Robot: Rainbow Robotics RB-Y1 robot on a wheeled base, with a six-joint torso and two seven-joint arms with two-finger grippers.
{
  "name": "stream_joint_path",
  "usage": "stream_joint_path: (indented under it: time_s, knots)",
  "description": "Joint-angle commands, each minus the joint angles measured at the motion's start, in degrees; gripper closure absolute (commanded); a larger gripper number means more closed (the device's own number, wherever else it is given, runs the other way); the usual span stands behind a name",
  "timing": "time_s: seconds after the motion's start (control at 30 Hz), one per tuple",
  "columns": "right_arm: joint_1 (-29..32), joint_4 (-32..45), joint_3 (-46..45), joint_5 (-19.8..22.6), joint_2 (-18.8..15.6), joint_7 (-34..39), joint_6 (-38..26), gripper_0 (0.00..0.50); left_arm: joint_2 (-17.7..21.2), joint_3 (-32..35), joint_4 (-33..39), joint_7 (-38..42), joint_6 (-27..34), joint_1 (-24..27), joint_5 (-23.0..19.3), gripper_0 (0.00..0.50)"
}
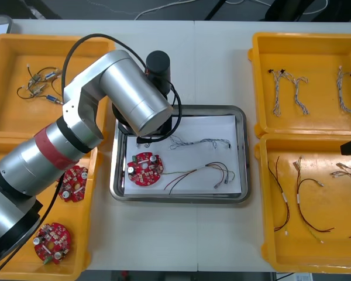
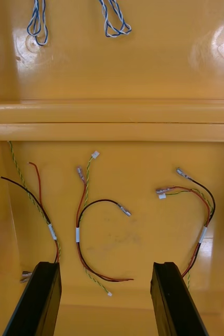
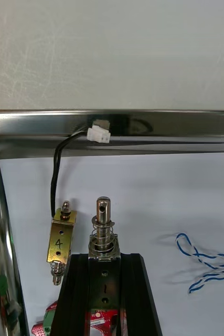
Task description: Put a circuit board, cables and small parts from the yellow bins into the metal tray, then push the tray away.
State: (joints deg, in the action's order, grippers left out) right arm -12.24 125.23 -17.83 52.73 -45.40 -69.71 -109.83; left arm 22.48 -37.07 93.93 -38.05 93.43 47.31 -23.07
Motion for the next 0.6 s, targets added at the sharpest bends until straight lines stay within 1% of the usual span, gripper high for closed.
stream_joint_path:
  time_s: [0.03,0.3,0.5,0.6]
  knots:
    - [0.64,1.6,-1.77,0.53,-2.15,-0.95,-0.17,0.0,-1.38,-1.87,0.29,-4.84,-1.24,-1.25,0.66,0.5]
    - [0.64,1.68,-1.77,0.71,-2.15,-0.95,-0.17,0.0,-1.38,-3.1,-0.15,-4.84,-2.73,-1.6,0.57,0.5]
    - [0.64,1.6,-1.77,0.62,-2.23,-0.95,-0.17,0.0,-1.38,-3.71,-3.14,-5.02,-6.95,-1.6,0.92,0.5]
    - [0.64,1.6,-1.77,0.18,-2.15,-1.3,-0.17,0.0,-1.47,-3.71,-3.31,-4.93,-7.13,-1.52,0.75,0.5]
